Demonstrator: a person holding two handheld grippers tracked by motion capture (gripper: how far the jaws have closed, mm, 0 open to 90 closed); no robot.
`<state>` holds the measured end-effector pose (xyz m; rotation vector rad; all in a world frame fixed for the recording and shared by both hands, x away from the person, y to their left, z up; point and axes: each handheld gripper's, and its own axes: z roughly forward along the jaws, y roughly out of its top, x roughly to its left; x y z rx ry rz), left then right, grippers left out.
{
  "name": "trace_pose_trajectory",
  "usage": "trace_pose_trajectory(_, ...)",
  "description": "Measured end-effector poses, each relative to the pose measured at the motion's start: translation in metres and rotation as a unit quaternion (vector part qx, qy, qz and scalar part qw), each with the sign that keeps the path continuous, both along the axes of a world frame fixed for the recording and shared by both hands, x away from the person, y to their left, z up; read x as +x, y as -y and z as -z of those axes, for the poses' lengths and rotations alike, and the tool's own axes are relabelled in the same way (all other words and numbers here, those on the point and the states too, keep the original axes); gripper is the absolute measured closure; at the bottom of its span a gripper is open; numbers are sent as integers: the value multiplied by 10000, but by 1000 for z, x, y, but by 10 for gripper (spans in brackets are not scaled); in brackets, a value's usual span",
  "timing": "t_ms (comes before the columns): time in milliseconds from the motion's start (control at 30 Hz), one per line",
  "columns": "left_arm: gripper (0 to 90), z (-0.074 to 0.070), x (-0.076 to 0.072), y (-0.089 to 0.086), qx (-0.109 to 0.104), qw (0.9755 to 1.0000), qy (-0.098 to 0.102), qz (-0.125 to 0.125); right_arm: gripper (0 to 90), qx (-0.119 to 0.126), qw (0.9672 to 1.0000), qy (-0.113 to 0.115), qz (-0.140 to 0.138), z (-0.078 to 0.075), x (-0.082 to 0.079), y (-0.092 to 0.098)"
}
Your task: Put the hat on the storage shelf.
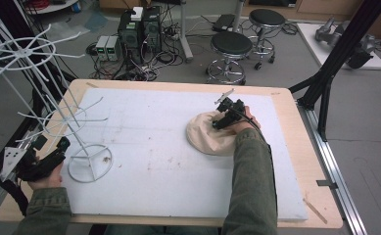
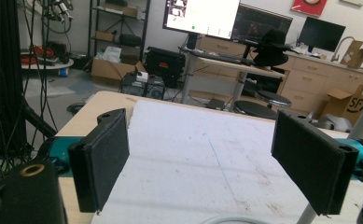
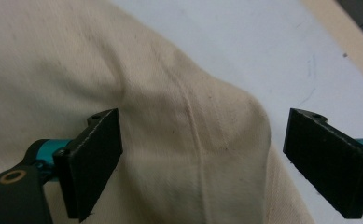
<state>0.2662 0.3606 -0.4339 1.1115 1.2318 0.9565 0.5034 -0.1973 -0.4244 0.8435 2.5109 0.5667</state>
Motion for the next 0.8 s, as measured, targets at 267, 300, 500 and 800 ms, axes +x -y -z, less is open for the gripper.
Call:
trace_pose_trajectory(267, 192, 1, 1, -1, -8, 10000, -15, 17, 108, -160, 9997, 33, -207, 0, 5, -6)
trace_pose_trajectory(300, 192, 1, 1, -1, -20, 10000, -12, 24, 108, -160, 9997, 33, -207, 0, 5, -6)
trace_pose_trajectory(500, 193, 1, 1, 0, -13, 10000, -21, 44, 117, 91, 9998, -114, -153, 3, 7, -1)
trace_pose_trajectory(800, 194, 1, 3, 3, -31, 10000, -12, 85, 573, 574, 9950, -784, -221, -2, 4, 2)
